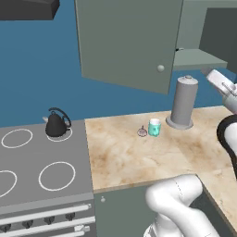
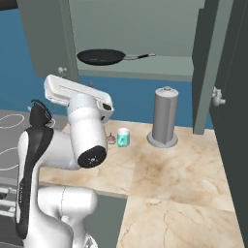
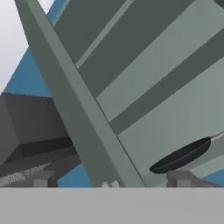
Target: Pick the pan from the cabinet and place it on the stove. Then turn on the stove burner for the pan.
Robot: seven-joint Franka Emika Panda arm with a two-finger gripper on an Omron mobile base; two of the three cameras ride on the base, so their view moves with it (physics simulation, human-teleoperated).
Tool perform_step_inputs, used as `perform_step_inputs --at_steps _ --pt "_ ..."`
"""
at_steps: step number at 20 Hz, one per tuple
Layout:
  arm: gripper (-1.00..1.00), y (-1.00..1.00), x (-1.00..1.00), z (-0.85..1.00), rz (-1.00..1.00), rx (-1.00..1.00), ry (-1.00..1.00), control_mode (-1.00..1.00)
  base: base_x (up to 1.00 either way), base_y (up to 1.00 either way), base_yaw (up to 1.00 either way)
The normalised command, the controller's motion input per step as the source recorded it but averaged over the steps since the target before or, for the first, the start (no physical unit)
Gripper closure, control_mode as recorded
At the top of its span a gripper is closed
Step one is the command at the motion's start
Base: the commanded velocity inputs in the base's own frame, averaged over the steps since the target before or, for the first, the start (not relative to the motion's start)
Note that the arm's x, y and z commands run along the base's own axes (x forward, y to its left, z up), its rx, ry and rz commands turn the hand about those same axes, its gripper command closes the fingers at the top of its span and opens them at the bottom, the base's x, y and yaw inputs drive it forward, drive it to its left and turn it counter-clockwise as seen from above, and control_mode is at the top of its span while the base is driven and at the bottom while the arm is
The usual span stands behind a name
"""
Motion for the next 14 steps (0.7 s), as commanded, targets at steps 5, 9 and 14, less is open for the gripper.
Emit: perform_step_inputs --at_steps 5,9,14 --pt "-1.00 -0.22 0.21 -0.17 0.35 0.25 0.15 -1.00 0.00 0.00 0.00" --pt "-1.00 0.00 0.52 -0.01 0.31 0.19 0.27 -1.00 0.00 0.00 0.00" --pt "-1.00 0.00 0.69 -0.01 0.34 0.11 0.34 -1.00 0.00 0.00 0.00"
